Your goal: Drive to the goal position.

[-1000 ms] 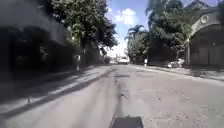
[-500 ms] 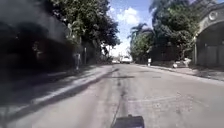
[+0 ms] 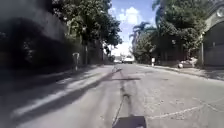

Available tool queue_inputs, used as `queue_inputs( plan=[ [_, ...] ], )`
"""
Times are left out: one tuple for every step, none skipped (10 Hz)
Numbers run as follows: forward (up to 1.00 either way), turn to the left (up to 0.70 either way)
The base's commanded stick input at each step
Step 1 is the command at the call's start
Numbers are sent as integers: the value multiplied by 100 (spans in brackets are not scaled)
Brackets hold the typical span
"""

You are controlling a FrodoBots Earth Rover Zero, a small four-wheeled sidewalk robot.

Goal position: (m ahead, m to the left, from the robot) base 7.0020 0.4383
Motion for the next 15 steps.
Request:
queue_inputs(
  plan=[
    [100,-1],
    [100,-1],
    [100,-1],
    [100,-1],
    [100,-1],
    [100,-1],
    [100,-1],
    [100,-1],
    [100,-1],
    [100,-1],
    [100,-1],
    [100,-1],
    [100,-1],
    [100,-1],
    [100,-1]
  ],
)
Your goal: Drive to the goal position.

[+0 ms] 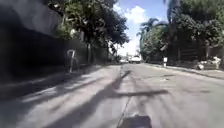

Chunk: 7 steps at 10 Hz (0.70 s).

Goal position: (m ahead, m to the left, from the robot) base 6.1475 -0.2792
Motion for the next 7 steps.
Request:
queue_inputs(
  plan=[
    [100,-1],
    [100,-1],
    [100,-1],
    [100,-1],
    [100,-1],
    [100,-1],
    [100,-1]
  ],
)
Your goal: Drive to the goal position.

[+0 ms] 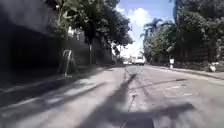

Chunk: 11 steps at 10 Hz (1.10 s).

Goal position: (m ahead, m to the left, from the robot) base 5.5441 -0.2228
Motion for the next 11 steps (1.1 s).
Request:
queue_inputs(
  plan=[
    [100,-1],
    [100,-1],
    [100,-1],
    [100,-1],
    [100,-8],
    [100,-37],
    [100,-40],
    [100,-41],
    [100,-41],
    [100,-41],
    [100,-28]
  ],
)
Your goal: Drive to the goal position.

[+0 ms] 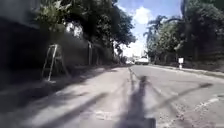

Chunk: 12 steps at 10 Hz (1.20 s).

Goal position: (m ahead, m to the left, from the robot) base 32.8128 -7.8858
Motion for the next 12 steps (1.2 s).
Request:
queue_inputs(
  plan=[
    [100,-3],
    [100,-3],
    [100,-3],
    [100,-3],
    [100,-3],
    [100,-3],
    [100,-3],
    [100,-3],
    [100,-3],
    [100,-4],
    [100,-4],
    [100,-4]
  ],
)
